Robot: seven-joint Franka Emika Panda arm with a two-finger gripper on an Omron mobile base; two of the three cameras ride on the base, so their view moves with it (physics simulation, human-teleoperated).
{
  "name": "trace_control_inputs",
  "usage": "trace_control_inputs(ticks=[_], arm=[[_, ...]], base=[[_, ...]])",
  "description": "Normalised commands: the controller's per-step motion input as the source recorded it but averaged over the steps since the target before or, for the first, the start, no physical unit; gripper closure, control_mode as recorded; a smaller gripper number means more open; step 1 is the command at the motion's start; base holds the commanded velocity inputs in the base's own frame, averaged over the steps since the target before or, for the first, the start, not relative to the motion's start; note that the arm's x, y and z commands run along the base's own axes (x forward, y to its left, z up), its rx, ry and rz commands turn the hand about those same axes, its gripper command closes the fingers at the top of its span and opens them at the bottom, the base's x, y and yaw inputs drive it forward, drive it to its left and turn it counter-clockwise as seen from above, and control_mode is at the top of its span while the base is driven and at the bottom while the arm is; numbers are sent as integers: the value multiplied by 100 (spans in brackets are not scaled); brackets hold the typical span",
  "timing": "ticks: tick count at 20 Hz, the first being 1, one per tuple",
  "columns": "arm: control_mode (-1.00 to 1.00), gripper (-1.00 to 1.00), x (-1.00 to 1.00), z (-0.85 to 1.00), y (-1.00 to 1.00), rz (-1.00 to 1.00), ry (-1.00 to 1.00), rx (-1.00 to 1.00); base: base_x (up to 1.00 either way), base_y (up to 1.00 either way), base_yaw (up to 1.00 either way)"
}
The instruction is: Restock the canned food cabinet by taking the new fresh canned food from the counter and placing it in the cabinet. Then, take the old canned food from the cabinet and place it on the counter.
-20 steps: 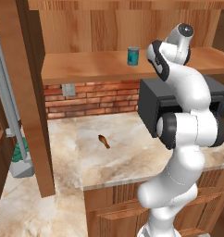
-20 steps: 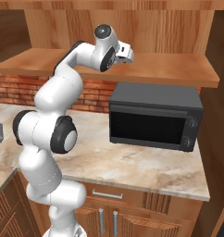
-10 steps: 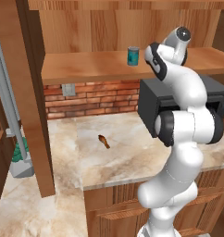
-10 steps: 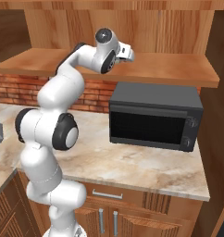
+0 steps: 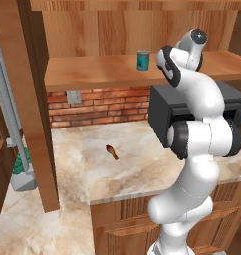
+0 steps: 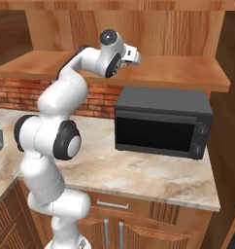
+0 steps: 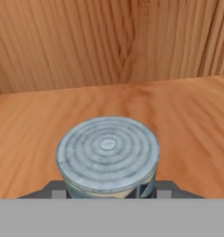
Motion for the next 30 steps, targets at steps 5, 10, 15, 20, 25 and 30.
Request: trace_control_inputs(ticks=[5,10,15,20,25,30], arm=[[-100,100,-99,10,-6,2,-14,0],[-100,100,-100,26,-12,5,-15,0],[-100,100,-100,27,-3,10,-1,0],[-100,100,-100,14,0,21,0,0],[-100,100,-100,-18,4,25,13,-5],[-100,100,-100,-97,36,21,26,-5]], base=[[0,0,0],[0,0,0],[0,0,0],[0,0,0],[0,0,0],[0,0,0]])
